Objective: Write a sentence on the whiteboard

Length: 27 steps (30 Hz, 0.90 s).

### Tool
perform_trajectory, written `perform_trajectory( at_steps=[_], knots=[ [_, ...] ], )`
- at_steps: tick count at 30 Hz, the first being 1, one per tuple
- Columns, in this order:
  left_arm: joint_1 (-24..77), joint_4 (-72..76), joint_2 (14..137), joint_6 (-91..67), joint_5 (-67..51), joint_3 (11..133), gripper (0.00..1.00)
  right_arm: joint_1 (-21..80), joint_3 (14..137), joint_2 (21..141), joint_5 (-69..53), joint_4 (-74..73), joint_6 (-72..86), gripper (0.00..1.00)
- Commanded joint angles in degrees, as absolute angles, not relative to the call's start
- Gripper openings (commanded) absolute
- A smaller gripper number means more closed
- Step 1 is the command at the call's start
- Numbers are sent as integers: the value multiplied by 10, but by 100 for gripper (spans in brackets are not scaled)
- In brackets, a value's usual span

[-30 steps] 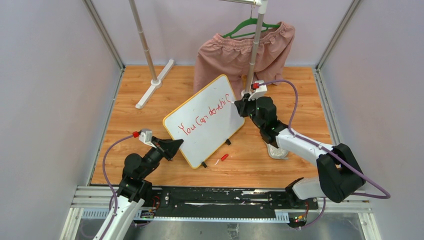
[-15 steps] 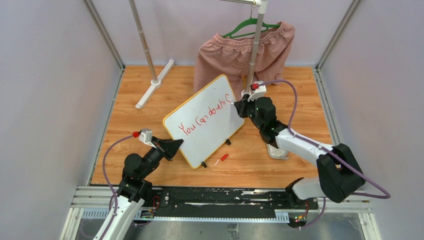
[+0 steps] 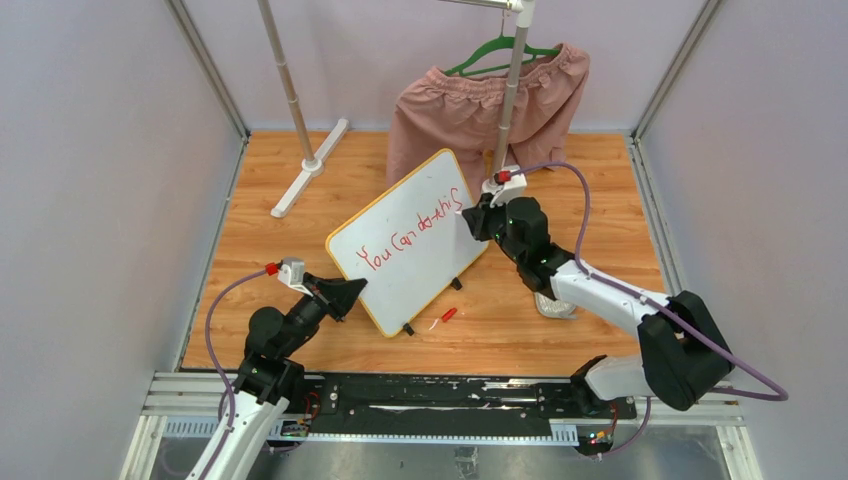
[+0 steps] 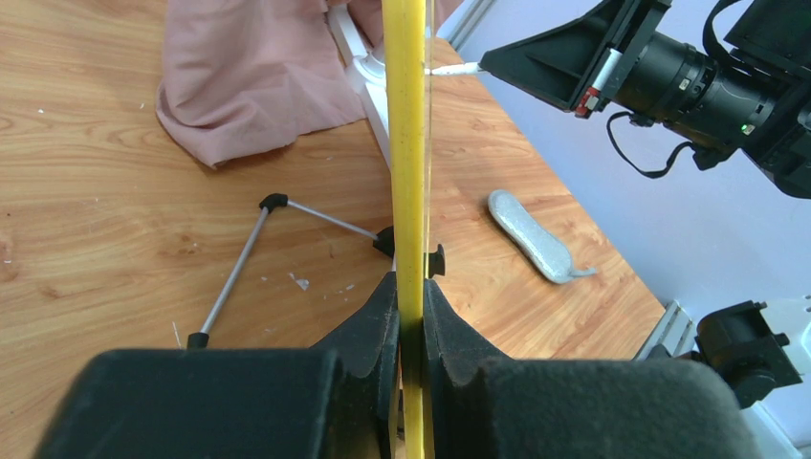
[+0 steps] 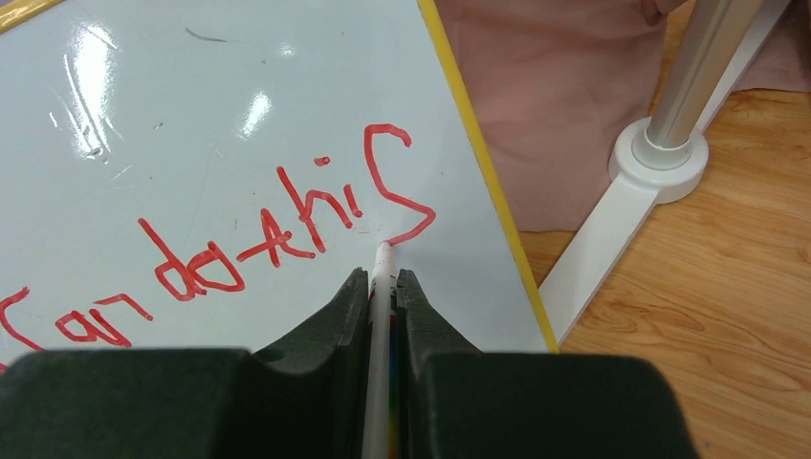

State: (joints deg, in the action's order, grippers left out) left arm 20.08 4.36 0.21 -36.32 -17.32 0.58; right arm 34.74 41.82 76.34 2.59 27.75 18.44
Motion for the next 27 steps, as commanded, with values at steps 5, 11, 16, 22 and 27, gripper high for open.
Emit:
perform_trajectory(
  at_steps=[5, 11, 16, 22, 27],
  knots=[
    [209, 13, -32, -333, -190, -39, 0, 367, 447, 752, 9, 259, 187, 0],
    [210, 13, -32, -333, -190, -38, 0, 363, 433, 719, 35, 252, 176, 0],
    [209, 13, -33, -333, -189, -39, 0, 348, 409, 663, 59, 241, 173, 0],
    [209, 12, -30, -334, -189, -38, 0, 344, 348, 602, 121, 279, 182, 0],
    [210, 13, -30, -333, -187, -38, 0, 340, 325, 604, 123, 294, 190, 0]
  ],
)
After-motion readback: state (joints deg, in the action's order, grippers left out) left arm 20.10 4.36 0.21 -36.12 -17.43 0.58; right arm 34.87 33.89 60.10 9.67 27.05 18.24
